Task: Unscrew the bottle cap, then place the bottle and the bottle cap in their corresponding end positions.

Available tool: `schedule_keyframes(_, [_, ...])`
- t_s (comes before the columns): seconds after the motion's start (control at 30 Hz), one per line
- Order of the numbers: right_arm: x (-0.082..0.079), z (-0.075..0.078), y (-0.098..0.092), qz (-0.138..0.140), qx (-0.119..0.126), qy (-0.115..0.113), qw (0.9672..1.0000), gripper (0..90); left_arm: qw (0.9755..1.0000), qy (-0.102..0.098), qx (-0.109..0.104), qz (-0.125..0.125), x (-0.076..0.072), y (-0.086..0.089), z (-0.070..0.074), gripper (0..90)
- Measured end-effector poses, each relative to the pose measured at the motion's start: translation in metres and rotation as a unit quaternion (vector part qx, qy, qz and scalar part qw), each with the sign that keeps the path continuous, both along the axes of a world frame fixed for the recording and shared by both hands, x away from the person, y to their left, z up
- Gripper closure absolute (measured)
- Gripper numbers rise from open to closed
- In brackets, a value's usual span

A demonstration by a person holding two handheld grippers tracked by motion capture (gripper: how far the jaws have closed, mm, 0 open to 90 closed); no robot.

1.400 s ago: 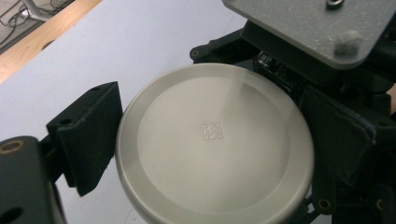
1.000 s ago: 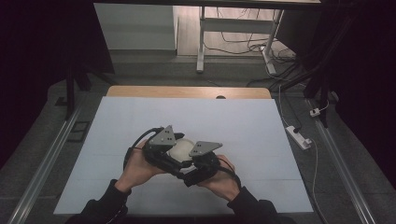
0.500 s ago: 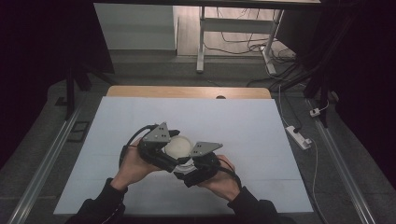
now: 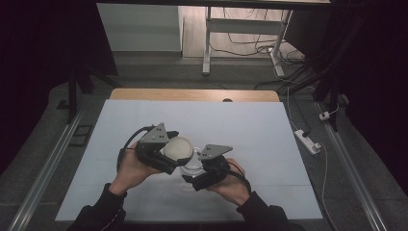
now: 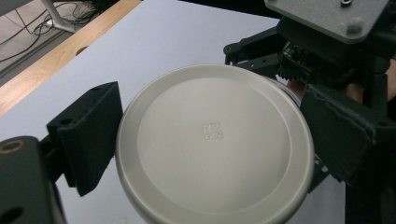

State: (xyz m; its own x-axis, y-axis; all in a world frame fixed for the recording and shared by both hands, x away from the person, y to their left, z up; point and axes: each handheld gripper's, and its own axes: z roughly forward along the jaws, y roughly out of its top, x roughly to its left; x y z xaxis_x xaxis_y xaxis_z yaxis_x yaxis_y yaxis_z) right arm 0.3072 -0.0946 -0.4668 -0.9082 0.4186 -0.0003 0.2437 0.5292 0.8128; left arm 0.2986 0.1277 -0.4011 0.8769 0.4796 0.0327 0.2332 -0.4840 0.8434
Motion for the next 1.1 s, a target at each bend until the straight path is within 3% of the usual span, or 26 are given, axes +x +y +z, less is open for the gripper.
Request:
schedule_keyframes(0.63, [0.019, 0.003, -0.019, -0.042, 0.006, -0.008, 0.9991, 6.7, 0.9999, 0.008, -0.005, 0.004, -0.005, 0.009, -0.005, 9.2])
schedule_keyframes(1.1, [0.035, 0.008, -0.023, -0.060, 0.011, -0.011, 0.9980, 6.7, 0.9998, 0.016, -0.003, -0.006, -0.011, 0.009, -0.020, 9.2])
